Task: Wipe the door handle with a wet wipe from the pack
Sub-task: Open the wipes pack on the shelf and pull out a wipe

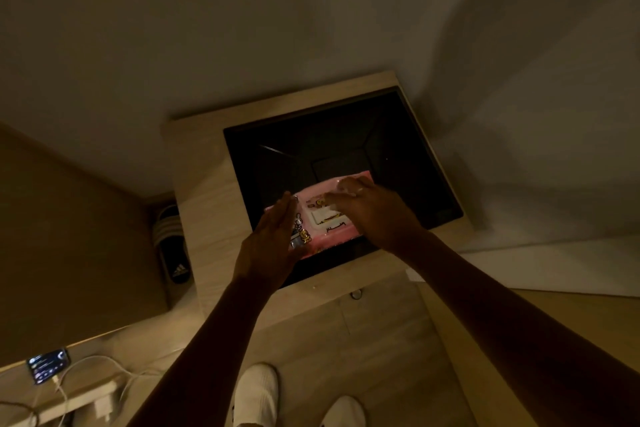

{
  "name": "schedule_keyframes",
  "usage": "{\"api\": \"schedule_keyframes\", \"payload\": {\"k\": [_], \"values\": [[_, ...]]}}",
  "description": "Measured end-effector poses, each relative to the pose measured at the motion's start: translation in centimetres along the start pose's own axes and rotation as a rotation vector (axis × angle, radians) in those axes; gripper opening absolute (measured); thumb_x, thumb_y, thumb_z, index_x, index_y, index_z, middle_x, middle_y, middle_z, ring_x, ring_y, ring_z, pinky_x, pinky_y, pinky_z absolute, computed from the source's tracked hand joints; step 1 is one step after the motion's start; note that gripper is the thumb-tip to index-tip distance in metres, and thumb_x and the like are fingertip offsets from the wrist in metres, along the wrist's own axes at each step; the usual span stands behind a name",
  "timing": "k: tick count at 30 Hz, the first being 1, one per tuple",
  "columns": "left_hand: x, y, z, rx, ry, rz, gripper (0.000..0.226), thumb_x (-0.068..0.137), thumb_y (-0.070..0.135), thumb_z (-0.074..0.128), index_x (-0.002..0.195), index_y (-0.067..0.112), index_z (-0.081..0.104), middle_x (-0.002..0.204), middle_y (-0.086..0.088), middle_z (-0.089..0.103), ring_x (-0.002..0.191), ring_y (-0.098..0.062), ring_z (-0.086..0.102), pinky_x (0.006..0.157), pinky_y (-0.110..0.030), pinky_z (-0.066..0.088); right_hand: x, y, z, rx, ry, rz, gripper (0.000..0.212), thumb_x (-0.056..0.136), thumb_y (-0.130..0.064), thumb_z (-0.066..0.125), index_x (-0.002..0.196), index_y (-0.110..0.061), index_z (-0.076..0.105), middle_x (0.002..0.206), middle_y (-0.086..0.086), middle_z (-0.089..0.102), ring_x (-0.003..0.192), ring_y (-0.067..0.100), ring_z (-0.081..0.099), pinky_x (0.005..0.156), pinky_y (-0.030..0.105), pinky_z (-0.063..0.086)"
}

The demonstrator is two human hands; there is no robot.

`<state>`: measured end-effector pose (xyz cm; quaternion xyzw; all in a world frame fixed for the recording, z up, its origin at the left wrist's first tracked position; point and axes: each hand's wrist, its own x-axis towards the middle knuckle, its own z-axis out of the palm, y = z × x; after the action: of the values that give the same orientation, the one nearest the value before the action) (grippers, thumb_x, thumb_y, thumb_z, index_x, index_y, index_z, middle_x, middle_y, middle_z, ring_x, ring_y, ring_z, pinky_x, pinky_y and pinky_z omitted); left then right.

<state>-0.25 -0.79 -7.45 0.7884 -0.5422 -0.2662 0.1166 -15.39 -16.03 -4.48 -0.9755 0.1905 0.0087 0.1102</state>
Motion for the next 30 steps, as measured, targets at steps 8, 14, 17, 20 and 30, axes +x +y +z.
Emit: {"api": "schedule_keyframes", "payload": {"k": [8, 14, 17, 20, 30], "values": [[-0.6, 0.7, -0.5, -0.066, 0.069, 0.011, 0.084, 0.091, 0.048, 0.054, 0.154, 0.018, 0.006, 0.163, -0.003, 0.008, 0.148, -0.023, 0.018, 0.115, -0.040, 0.033, 3.9, -0.1, 0.0, 0.524, 0.258, 0.584, 0.038, 0.089, -0.029, 0.065, 0.121, -0.011, 0.053, 0.098, 0.002, 0.063, 0.082, 0.008, 0.059, 0.055, 0.008, 0.039], [0.0, 0.1, -0.6, 0.059, 0.161, 0.175, 0.070, 0.096, 0.033, 0.053, 0.152, 0.011, 0.018, 0.159, -0.011, 0.021, 0.146, -0.029, 0.024, 0.116, -0.042, 0.026, 1.8, 0.5, 1.7, 0.576, 0.247, 0.531, 0.008, 0.094, -0.013, 0.058, 0.095, -0.007, 0.063, 0.085, 0.005, 0.066, 0.069, 0.008, 0.061, 0.059, 0.024, 0.051], [0.8, -0.2, -0.5, 0.077, 0.113, 0.159, 0.066, 0.099, 0.037, 0.044, 0.152, 0.010, 0.016, 0.161, -0.009, 0.016, 0.149, -0.026, 0.016, 0.121, -0.042, 0.020, 0.7, 0.5, 1.7, 0.675, 0.209, 0.501, 0.014, 0.093, -0.011, 0.061, 0.086, -0.002, 0.070, 0.075, 0.009, 0.068, 0.063, 0.008, 0.061, 0.061, 0.019, 0.050], [1.3, -0.4, -0.4, 0.085, 0.131, 0.145, 0.062, 0.100, 0.041, 0.036, 0.151, 0.010, 0.024, 0.159, -0.008, 0.024, 0.147, -0.026, 0.021, 0.121, -0.040, 0.022, 0.2, 0.6, 1.8, 0.751, 0.183, 0.486, 0.007, 0.085, -0.007, 0.069, 0.083, -0.012, 0.073, 0.072, -0.009, 0.065, 0.063, -0.005, 0.061, 0.062, 0.006, 0.044], [1.9, -0.4, -1.5, -0.321, 0.194, -0.034, 0.048, 0.099, 0.038, 0.039, 0.141, 0.016, 0.047, 0.142, -0.006, 0.051, 0.132, -0.023, 0.047, 0.105, -0.037, 0.041, -0.1, -0.7, 2.9, 0.664, 0.263, 0.565, 0.050, 0.060, -0.053, 0.083, 0.094, -0.019, 0.071, 0.094, -0.006, 0.066, 0.086, 0.003, 0.062, 0.077, 0.026, 0.055]]}}
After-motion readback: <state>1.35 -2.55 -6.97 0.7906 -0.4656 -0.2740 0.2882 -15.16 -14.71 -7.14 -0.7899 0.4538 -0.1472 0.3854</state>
